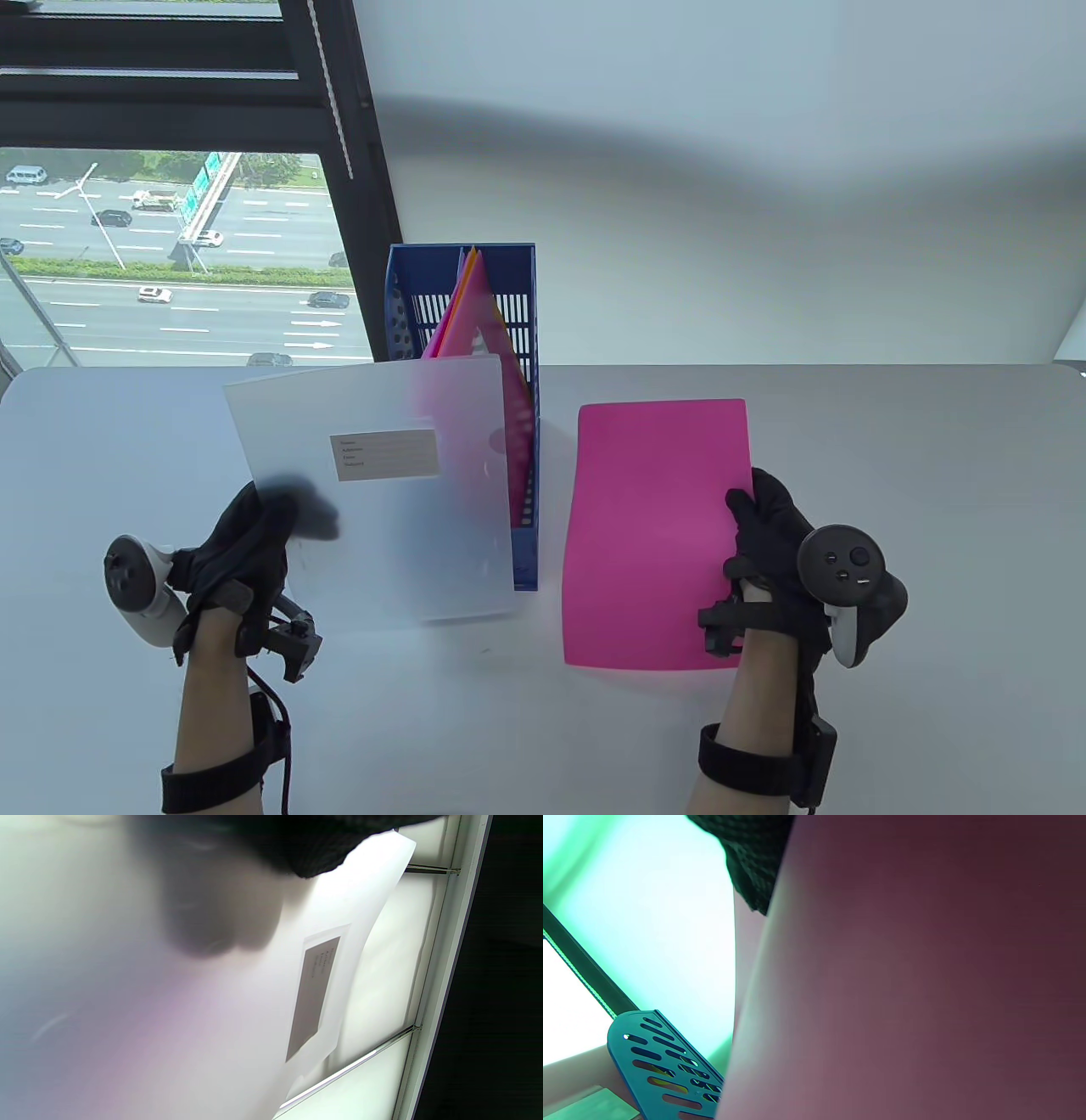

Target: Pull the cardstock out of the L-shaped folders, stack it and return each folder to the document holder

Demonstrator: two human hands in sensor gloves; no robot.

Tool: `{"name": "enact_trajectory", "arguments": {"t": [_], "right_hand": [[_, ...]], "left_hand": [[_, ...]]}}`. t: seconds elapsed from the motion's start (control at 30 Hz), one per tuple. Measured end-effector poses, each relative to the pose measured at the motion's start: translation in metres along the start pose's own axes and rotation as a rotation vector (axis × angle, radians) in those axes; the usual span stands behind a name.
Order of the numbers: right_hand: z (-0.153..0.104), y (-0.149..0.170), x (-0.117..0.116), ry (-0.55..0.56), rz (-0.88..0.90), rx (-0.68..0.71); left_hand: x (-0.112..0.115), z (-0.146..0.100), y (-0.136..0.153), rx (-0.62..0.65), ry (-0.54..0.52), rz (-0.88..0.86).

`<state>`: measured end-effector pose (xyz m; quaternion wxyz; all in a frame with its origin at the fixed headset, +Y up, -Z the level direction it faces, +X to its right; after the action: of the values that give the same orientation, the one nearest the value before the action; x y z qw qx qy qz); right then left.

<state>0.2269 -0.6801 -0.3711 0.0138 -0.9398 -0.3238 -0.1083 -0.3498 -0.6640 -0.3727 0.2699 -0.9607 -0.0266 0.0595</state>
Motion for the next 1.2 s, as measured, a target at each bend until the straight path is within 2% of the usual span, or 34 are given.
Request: {"name": "enact_trajectory", "arguments": {"t": [0.13,0.33,0.57,0.7,0.73,1.03,1.2], "right_hand": [[0.007,0.015,-0.016,-0.038,-0.011,-0.059],[0.014,0.031,-0.039,-0.078,-0.12,-0.151],[0.019,0.045,-0.075,-0.2,-0.276,-0.275],[0.02,0.051,-0.098,-0.3,-0.415,-0.398],[0.019,0.049,-0.1,-0.316,-0.403,-0.431],[0.019,0.047,-0.098,-0.288,-0.41,-0.413],[0.018,0.014,-0.08,-0.216,-0.302,-0.296]], "left_hand": [[0.0,0.0,0.0,0.0,-0.001,0.004],[0.001,0.0,-0.001,0.001,-0.002,0.0],[0.002,0.0,-0.001,-0.001,0.0,0.003],[0.003,0.0,0.0,-0.001,0.003,0.006],[0.003,0.0,0.0,-0.001,0.004,0.008],[0.005,0.0,0.0,0.0,0.015,0.017],[0.007,0.0,0.001,0.001,0.021,0.018]]}}
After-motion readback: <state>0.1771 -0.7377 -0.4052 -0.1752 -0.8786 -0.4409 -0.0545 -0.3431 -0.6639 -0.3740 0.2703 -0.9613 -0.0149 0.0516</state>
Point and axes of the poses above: the tracker on the back of each hand, its own y axis roughly to the little-finger side, its own z axis roughly from the wrist to the fingertips, x = y × z, the point moved 1 cm from there along z, roughly from the wrist to the fingertips, and after that the axes turned 14 degrees about -y, right-handed, at the moved point
